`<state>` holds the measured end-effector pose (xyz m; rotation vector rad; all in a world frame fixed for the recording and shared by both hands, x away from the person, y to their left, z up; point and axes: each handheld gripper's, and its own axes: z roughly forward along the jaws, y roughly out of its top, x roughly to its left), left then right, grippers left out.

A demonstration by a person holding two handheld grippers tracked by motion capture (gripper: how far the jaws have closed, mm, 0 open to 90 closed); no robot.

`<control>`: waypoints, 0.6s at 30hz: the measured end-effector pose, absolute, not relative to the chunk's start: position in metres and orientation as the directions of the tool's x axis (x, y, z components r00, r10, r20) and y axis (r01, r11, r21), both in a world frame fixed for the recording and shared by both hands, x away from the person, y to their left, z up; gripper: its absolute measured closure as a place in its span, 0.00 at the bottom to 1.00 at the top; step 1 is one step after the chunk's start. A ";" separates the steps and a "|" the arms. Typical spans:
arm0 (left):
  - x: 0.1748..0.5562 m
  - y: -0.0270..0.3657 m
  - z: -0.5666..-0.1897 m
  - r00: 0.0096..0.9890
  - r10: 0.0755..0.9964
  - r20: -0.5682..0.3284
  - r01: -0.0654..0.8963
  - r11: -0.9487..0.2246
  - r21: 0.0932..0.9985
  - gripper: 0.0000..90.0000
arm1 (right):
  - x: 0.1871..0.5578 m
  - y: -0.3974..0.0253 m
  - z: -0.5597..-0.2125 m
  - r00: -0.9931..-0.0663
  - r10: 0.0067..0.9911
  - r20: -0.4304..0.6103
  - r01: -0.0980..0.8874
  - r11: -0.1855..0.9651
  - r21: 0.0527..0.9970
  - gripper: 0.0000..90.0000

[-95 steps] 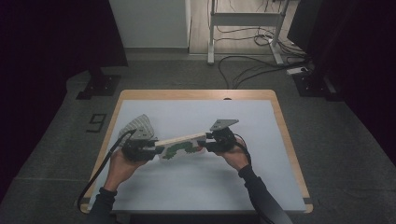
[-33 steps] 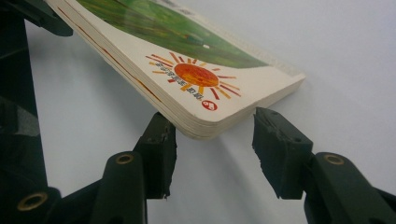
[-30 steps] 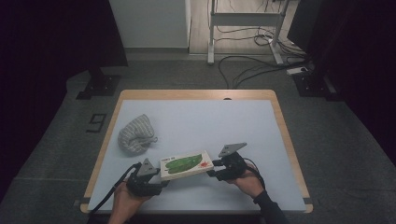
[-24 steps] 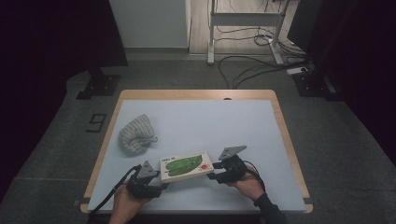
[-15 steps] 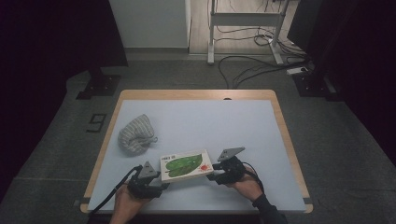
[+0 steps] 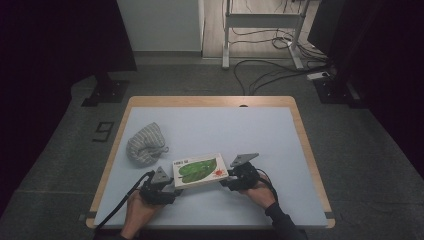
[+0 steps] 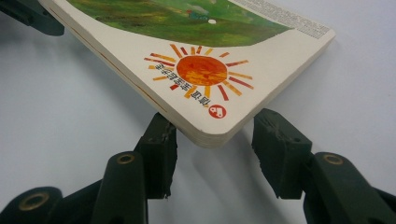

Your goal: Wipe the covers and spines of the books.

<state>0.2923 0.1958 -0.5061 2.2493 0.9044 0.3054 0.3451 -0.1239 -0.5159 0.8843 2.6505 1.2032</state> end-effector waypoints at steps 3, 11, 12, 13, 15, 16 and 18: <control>0.297 0.196 -0.508 0.726 0.687 -0.036 0.524 -0.518 0.676 0.48 | 0.350 -0.123 -0.518 -0.821 0.553 0.141 0.470 0.516 0.716 0.54; 0.301 0.195 -0.513 0.732 0.681 -0.019 0.513 -0.533 0.673 0.48 | 0.355 -0.122 -0.521 -0.819 0.561 0.120 0.463 0.524 0.715 0.54; 0.301 0.195 -0.514 0.733 0.680 -0.016 0.513 -0.536 0.670 0.48 | 0.354 -0.122 -0.522 -0.819 0.561 0.120 0.463 0.523 0.716 0.54; 0.300 0.194 -0.515 0.733 0.680 -0.013 0.512 -0.540 0.668 0.48 | 0.354 -0.123 -0.522 -0.822 0.558 0.114 0.456 0.526 0.718 0.54; 0.300 0.192 -0.517 0.735 0.678 -0.010 0.513 -0.547 0.662 0.48 | 0.352 -0.123 -0.523 -0.823 0.556 0.115 0.456 0.526 0.718 0.54; 0.300 0.192 -0.518 0.736 0.677 -0.007 0.513 -0.550 0.659 0.48 | 0.352 -0.123 -0.524 -0.823 0.557 0.115 0.456 0.526 0.718 0.54; 0.299 0.191 -0.518 0.735 0.678 -0.008 0.515 -0.550 0.658 0.48 | 0.351 -0.123 -0.524 -0.823 0.557 0.110 0.454 0.529 0.717 0.54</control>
